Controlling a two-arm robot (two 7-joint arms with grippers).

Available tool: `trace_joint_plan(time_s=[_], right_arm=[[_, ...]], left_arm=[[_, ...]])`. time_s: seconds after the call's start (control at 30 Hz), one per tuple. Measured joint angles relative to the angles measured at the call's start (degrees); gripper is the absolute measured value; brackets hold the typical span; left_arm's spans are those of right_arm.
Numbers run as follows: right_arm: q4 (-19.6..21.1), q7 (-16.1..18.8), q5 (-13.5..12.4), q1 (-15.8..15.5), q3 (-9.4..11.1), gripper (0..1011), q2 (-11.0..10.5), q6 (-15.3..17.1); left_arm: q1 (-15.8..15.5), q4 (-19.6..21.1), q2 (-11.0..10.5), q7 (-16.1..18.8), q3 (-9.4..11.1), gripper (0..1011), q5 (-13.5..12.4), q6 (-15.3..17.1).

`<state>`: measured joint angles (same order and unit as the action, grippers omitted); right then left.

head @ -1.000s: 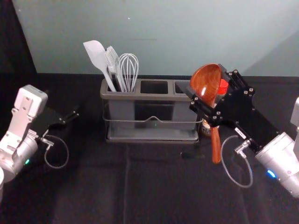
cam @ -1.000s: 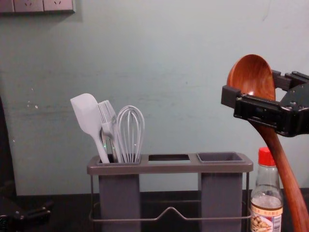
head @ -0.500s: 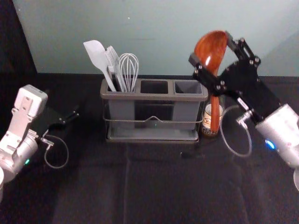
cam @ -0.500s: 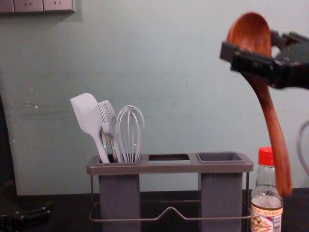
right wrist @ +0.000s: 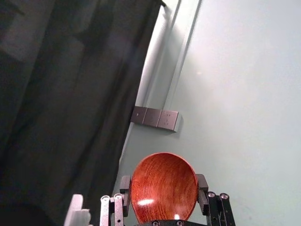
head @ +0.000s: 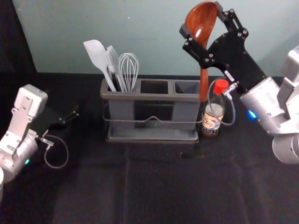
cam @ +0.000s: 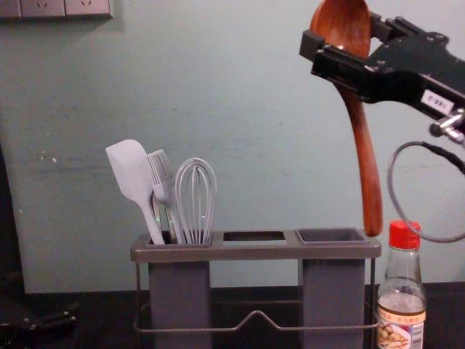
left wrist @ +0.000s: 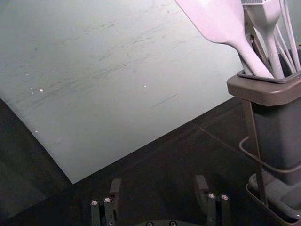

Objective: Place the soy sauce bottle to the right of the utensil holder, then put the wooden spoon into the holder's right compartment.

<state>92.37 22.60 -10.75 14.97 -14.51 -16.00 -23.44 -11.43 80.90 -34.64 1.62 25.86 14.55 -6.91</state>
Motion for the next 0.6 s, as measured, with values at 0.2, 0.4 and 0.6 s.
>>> trace_joint_plan(time_s=[0.2, 0.4, 0.6], right_arm=[[-5.42, -0.02, 0.86, 3.31, -0.61, 837, 1.97, -2.71], [-10.02, -0.39, 1.57, 5.75, -0.84, 837, 3.87, -5.26], [-14.25, -0.77, 2.64, 7.42, -1.05, 837, 5.75, -8.39]], left_arm=[[0.0, 0.0, 0.0, 0.0, 0.0, 1005, 0.0, 0.0], [0.0, 0.0, 0.0, 0.0, 0.0, 1005, 0.0, 0.0], [0.0, 0.0, 0.0, 0.0, 0.0, 1005, 0.0, 0.0]])
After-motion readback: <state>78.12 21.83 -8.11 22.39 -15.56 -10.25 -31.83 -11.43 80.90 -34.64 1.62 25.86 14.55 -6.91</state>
